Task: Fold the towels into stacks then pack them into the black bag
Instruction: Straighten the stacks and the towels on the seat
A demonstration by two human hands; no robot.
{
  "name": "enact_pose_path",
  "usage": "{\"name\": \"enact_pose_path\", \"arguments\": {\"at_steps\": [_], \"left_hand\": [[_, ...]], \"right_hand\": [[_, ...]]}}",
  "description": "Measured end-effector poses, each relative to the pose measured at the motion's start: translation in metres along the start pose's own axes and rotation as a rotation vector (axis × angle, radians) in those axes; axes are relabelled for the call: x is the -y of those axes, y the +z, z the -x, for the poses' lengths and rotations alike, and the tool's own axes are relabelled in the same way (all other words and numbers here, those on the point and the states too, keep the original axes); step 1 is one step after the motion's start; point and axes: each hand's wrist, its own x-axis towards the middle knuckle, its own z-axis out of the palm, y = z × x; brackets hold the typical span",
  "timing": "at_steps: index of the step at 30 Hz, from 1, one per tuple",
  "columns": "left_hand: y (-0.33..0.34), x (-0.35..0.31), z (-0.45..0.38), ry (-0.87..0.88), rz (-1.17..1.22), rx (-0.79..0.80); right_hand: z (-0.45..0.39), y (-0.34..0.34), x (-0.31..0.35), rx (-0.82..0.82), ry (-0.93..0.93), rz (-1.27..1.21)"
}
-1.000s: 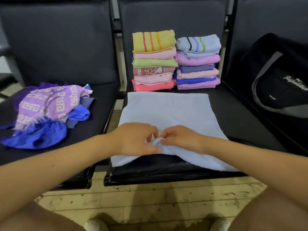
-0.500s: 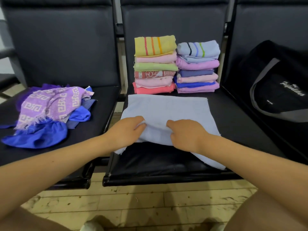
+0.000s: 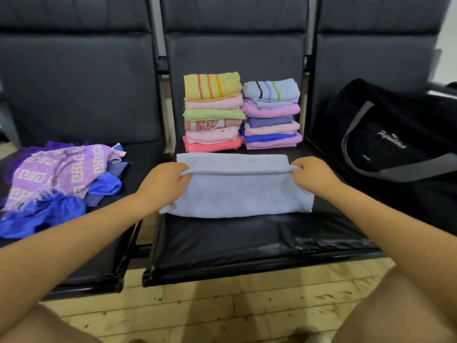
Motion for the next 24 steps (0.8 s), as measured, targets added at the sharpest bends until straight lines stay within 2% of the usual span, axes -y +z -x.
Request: {"name": "enact_pose_path", "arguments": {"at_steps": [2,5,8,14,17,20,24], "left_hand": [[-0.001,0.002,-0.001,-0.111,0.095,0.016],[-0.002,0.005,0.001,-0.245,0.427,0.074],[0.001,0.006,0.006,-0.242,0.482,0.175],[0.003,-0.001,0.002,-0.148,0.502,0.312],[0.001,0.0,-0.003,-0.026,0.325,0.398],[-0.002,0.006,-0.02,0.007,0.19,0.357],[0.001,0.01,-0.051,-0.088,0.033,0.266]], "right_hand": [[0.0,-0.004,-0.009,0.025,0.065,-0.162],[0.004,-0.007,-0.024,0.139,0.163,-0.608],[0.011,-0.006,-0.033,0.221,0.193,-0.824],[0.005,0.005,-0.035,0.236,0.31,-0.799],[-0.002,0.012,-0.036,0.218,0.349,-0.659],[-0.015,0.019,-0.037,0.186,0.332,-0.545],[-0.041,0.026,-0.032,0.062,0.308,-0.496]]}}
